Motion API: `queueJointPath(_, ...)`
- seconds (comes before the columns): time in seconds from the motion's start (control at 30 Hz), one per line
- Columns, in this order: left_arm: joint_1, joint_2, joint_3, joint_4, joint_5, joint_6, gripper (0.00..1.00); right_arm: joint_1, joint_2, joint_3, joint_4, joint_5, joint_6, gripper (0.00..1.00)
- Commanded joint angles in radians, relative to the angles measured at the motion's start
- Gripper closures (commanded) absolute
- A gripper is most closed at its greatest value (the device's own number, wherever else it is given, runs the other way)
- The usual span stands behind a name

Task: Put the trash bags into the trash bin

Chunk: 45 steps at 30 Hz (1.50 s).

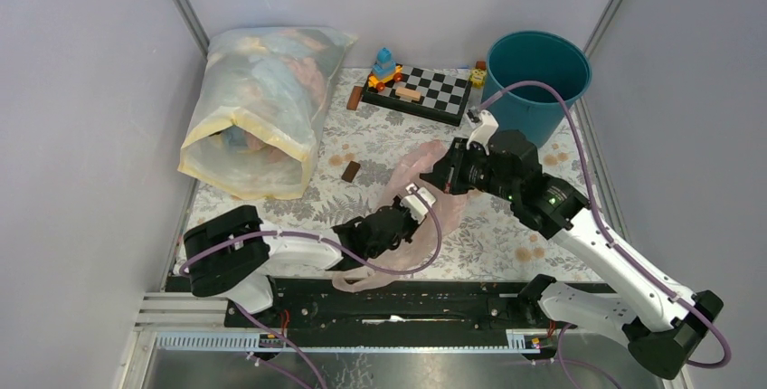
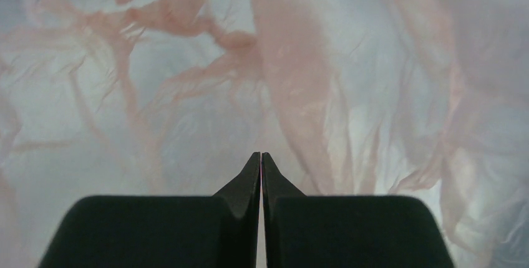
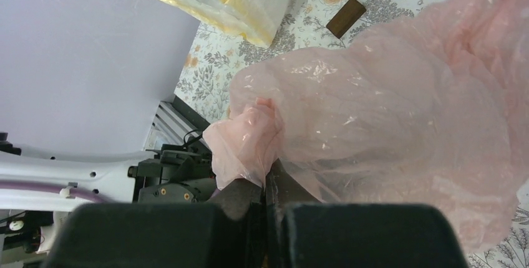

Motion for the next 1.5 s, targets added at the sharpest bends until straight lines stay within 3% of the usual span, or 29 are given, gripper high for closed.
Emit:
queueJointPath(0.0,0.033,-0.015,0.052,0.080,0.066,-0.086,1.00,-0.003,-0.032,0.036,-0.018,-0.029,0.004,1.00)
queueJointPath(0.1,0.079,-0.013,0.042,0.071,0.107,-0.164,1.00,-0.003,-0.045,0.041,-0.035,-0.015,0.001,1.00)
queueJointPath(0.23,0.088,0.003,0.036,0.003,0.058,-0.179,1.00,-0.003,-0.068,0.054,-0.049,-0.015,0.004,1.00)
queueJointPath(0.47,0.127,0.083,0.122,-0.228,0.017,-0.231,1.00,-0.003,-0.115,0.077,-0.053,-0.018,0.014,1.00)
queueJointPath(0.77,0.127,0.112,0.168,-0.415,-0.028,-0.245,1.00,-0.003,-0.020,0.471,-0.262,0.109,-0.065,1.00)
queueJointPath(0.93,0.127,0.091,0.209,-0.543,-0.092,-0.266,1.00,-0.003,0.023,0.593,-0.311,0.162,-0.093,1.00)
queueJointPath(1.07,0.111,0.025,0.193,-0.543,-0.083,-0.256,1.00,-0.003,0.011,0.583,-0.315,0.248,-0.097,1.00)
queueJointPath(1.23,0.039,-0.130,0.210,-0.541,-0.100,-0.197,0.99,-0.003,0.010,0.501,-0.305,0.237,-0.094,0.98)
queueJointPath(1.37,0.019,-0.263,0.216,-0.541,-0.036,-0.194,0.92,-0.003,-0.002,0.452,-0.268,0.215,-0.083,0.97)
queueJointPath(1.47,0.015,-0.369,0.202,-0.543,0.019,-0.210,0.81,-0.003,-0.005,0.431,-0.253,0.220,-0.077,0.98)
